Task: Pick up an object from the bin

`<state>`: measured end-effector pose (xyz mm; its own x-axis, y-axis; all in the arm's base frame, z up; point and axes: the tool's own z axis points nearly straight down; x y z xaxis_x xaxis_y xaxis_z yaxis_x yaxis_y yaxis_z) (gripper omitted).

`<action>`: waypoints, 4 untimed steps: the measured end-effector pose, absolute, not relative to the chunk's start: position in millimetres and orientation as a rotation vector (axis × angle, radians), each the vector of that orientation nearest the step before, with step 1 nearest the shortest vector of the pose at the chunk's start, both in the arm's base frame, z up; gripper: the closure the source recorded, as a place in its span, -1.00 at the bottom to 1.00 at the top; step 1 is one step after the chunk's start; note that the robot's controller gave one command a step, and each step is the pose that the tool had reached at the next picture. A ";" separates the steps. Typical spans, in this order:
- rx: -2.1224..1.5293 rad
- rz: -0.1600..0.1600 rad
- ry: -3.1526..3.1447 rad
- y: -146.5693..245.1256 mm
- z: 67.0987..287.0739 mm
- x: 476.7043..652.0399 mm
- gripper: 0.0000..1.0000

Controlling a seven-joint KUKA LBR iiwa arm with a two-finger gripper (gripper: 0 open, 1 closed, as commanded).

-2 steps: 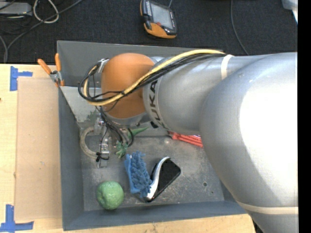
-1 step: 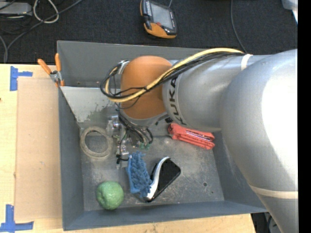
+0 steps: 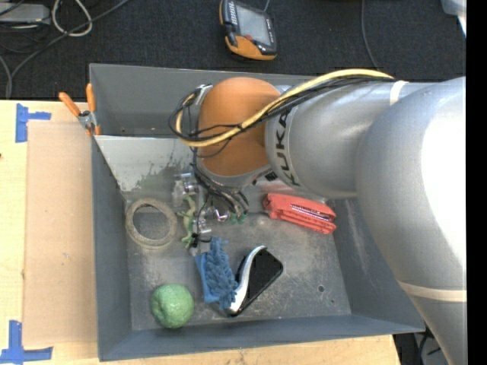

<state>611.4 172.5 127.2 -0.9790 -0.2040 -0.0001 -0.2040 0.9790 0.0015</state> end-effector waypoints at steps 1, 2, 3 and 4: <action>0.489 -0.001 -3.097 181.7 70.3 547.9 -1.00; 0.368 -0.005 -3.128 143.0 73.9 572.7 -1.00; 0.360 -0.004 -3.106 153.0 159.1 536.5 -1.00; 0.349 -0.010 -3.122 119.2 76.5 536.3 1.00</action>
Offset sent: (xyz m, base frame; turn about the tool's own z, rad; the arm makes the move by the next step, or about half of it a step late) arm -0.0398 -0.0282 -0.0531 -0.0358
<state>536.3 119.2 76.5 -0.9754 -0.2206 -0.0003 -0.2206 0.9753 0.0062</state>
